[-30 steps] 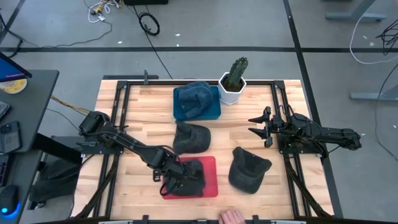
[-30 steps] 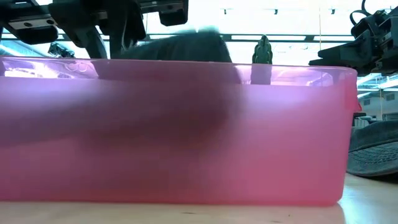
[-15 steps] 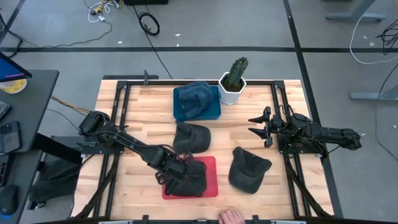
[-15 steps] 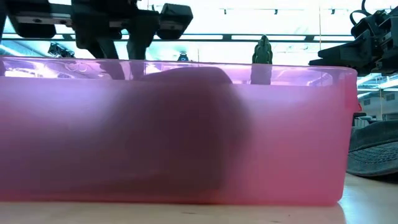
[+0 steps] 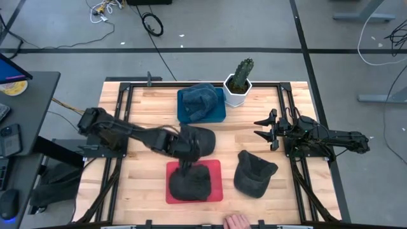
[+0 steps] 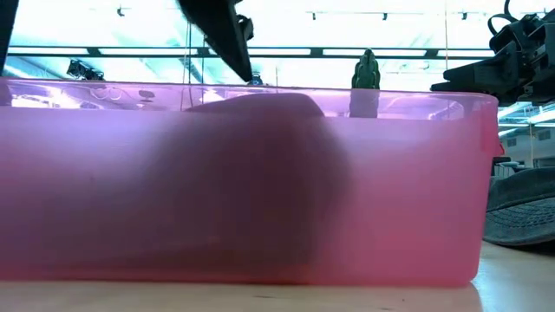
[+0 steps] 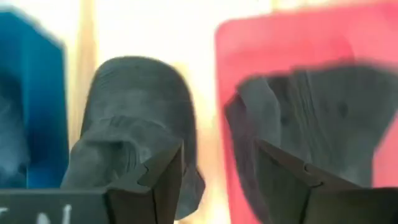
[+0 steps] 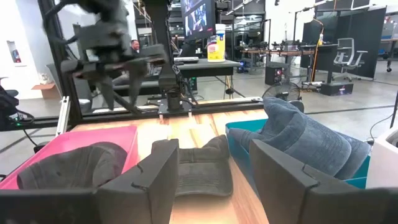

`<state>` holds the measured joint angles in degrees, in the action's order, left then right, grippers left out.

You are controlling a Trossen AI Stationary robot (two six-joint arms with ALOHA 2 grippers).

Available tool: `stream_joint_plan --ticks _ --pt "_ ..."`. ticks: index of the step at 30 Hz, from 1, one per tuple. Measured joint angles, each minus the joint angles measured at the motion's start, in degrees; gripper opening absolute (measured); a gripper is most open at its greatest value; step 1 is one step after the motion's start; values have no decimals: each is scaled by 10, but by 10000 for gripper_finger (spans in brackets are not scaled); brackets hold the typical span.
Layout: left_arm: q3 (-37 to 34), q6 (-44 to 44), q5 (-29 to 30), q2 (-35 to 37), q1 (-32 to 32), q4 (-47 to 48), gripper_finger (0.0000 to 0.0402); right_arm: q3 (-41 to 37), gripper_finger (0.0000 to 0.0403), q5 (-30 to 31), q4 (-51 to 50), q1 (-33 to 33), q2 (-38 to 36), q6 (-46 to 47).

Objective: Pick & Place hat
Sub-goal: Put the middle black cap into the pink bin

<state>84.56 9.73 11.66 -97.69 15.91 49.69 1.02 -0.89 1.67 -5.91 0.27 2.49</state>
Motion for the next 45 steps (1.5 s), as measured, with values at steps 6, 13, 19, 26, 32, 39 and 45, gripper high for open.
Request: stream_joint_plan --ticks 6,13,19,26,32,39,45 --pt "11 166 -1 0 -62 2 201 0 198 0 0 0 0 0" --pt "11 292 -1 -4 -124 -1 196 0 198 0 0 0 0 0" --pt "11 380 0 -5 -155 -23 195 0 198 0 0 0 0 0" --pt "11 435 14 -21 -145 -68 195 0 198 0 0 0 0 0" --pt "11 490 17 -59 -131 -58 195 0 198 -1 0 0 0 0" --pt "11 530 34 -80 -134 -16 195 0 198 0 -2 0 0 0" --pt "12 552 32 -101 -124 -16 195 0 198 1 -2 0 2 0"
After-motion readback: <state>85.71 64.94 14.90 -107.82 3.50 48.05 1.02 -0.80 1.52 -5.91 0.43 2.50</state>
